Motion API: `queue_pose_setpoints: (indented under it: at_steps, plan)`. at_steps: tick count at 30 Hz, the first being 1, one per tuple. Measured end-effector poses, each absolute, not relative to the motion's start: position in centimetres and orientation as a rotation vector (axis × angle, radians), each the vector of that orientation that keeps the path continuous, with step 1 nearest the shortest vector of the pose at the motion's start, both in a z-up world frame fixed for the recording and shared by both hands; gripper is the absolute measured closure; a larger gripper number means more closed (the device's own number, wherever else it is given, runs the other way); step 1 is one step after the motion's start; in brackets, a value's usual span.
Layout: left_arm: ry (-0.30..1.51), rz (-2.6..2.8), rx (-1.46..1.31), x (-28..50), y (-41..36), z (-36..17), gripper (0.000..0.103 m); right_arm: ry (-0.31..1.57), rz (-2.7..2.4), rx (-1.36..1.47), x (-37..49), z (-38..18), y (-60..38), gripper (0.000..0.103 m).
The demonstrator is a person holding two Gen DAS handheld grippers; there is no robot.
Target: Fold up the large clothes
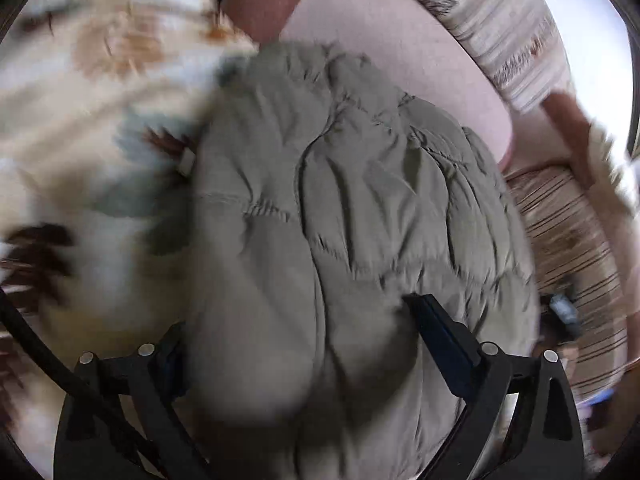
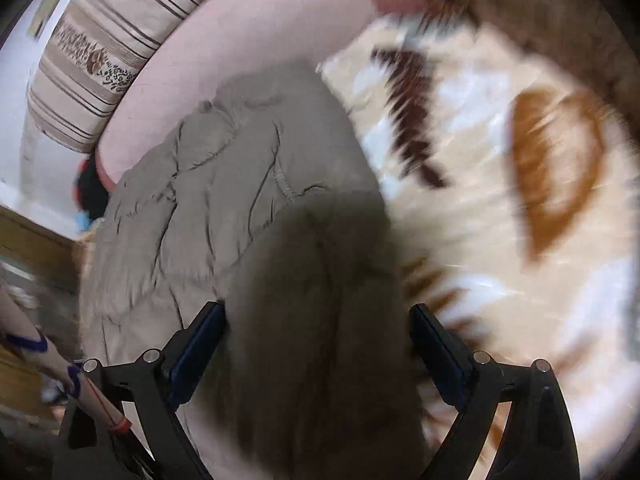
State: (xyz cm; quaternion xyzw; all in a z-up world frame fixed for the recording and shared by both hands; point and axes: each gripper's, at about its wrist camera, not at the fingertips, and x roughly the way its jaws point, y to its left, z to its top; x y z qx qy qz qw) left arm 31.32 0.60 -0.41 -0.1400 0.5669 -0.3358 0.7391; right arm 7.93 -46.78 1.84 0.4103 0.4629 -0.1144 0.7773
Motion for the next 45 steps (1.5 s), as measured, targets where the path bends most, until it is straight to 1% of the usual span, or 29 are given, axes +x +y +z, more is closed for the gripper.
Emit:
queue_pose_setpoints:
  at_steps: [2, 3, 4, 5, 6, 7, 8, 9, 10, 11, 12, 13, 14, 15, 16, 19, 21, 23, 25, 28, 30, 32, 33, 36, 38, 40, 43, 45]
  plan:
    - [1.258, -0.753, -0.339, 31.6, -0.2, -0.3, 0.006, 1.008, -0.190, 0.963, 9.2, 0.5, -47.1, 0.008]
    - [1.240, -0.773, -0.305, 31.4, -1.2, 0.7, 0.008, 1.003, -0.174, 0.978, 9.8, 0.6, -47.2, 0.016]
    - [1.223, -0.783, -0.269, 31.1, -1.8, 1.5, 0.012, 0.998, -0.163, 0.978, 10.1, 1.0, -47.2, 0.029]
    - [1.208, -0.789, -0.237, 30.9, -2.3, 2.3, 0.016, 0.984, -0.148, 0.962, 10.3, 1.8, -47.3, 0.035]
    - [1.197, -0.786, -0.212, 30.9, -2.9, 3.0, 0.018, 0.959, -0.142, 0.940, 10.4, 2.8, -47.6, 0.047]
    - [1.196, -0.775, -0.207, 31.2, -3.3, 3.4, 0.022, 0.939, -0.145, 0.936, 10.3, 3.3, -47.9, 0.053]
    - [1.198, -0.763, -0.209, 31.6, -3.5, 3.4, 0.024, 0.914, -0.161, 0.941, 10.1, 3.7, -48.5, 0.054]
    - [1.199, -0.742, -0.205, 32.0, -3.8, 3.2, 0.024, 0.902, -0.189, 0.942, 10.1, 3.7, -48.9, 0.055]
    - [1.199, -0.712, -0.191, 32.4, -4.2, 2.8, 0.024, 0.903, -0.208, 0.943, 10.1, 3.4, -49.0, 0.055]
    - [1.202, -0.692, -0.179, 32.6, -4.4, 2.3, 0.020, 0.912, -0.223, 0.946, 10.3, 2.8, -48.9, 0.054]
    - [1.200, -0.665, -0.171, 32.4, -4.5, 1.8, 0.018, 0.918, -0.234, 0.939, 10.4, 2.4, -48.8, 0.049]
    - [1.195, -0.650, -0.171, 32.3, -4.4, 1.7, 0.015, 0.920, -0.251, 0.924, 10.4, 2.2, -48.5, 0.042]
    - [1.192, -0.643, -0.173, 32.5, -4.3, 1.7, 0.015, 0.920, -0.268, 0.916, 10.3, 2.1, -48.4, 0.038]
    - [1.191, -0.635, -0.177, 32.2, -4.0, 2.1, 0.015, 0.923, -0.298, 0.911, 10.1, 2.1, -48.3, 0.031]
    - [1.183, -0.626, -0.175, 31.8, -3.7, 2.8, 0.016, 0.925, -0.313, 0.913, 10.1, 2.2, -48.5, 0.028]
    - [1.115, -0.625, -0.156, 30.0, -2.7, 5.7, 0.016, 0.899, -0.413, 0.832, 9.3, 4.6, -47.7, 0.028]
    - [1.078, -0.599, -0.139, 28.4, -2.2, 7.3, 0.016, 0.842, -0.517, 0.691, 8.5, 7.6, -46.4, 0.028]
    - [1.043, -0.557, -0.106, 27.5, -2.1, 7.8, 0.016, 0.792, -0.576, 0.550, 8.1, 10.0, -44.8, 0.028]
    - [1.008, -0.497, -0.064, 26.9, -2.7, 7.6, 0.016, 0.762, -0.559, 0.486, 8.4, 11.1, -43.2, 0.028]
    - [1.005, -0.447, -0.055, 27.4, -3.7, 6.3, 0.016, 0.777, -0.457, 0.480, 10.0, 10.2, -41.3, 0.029]
    - [0.992, -0.430, -0.002, 28.7, -5.2, 5.0, 0.015, 0.825, -0.427, 0.462, 10.9, 8.5, -40.6, 0.032]
    - [0.985, -0.432, 0.000, 29.9, -5.8, 4.0, 0.010, 0.859, -0.453, 0.424, 11.9, 6.4, -40.6, 0.035]
    - [0.990, -0.438, -0.023, 30.7, -6.0, 3.7, 0.010, 0.862, -0.474, 0.394, 12.1, 5.7, -40.8, 0.035]
    - [1.001, -0.455, -0.075, 31.8, -5.9, 3.1, 0.007, 0.845, -0.487, 0.335, 11.7, 4.3, -41.0, 0.035]
    - [1.002, -0.458, -0.081, 31.8, -5.9, 2.9, 0.007, 0.837, -0.487, 0.306, 11.8, 3.8, -41.2, 0.032]
    - [0.996, -0.451, -0.073, 31.3, -5.7, 3.6, 0.007, 0.836, -0.500, 0.296, 11.7, 3.7, -41.5, 0.028]
    - [0.944, -0.425, -0.043, 29.1, -5.1, 6.0, 0.007, 0.850, -0.535, 0.284, 11.8, 4.4, -41.4, 0.027]
    - [0.884, -0.398, -0.026, 26.8, -4.3, 8.3, 0.007, 0.844, -0.578, 0.270, 11.0, 5.9, -41.0, 0.027]
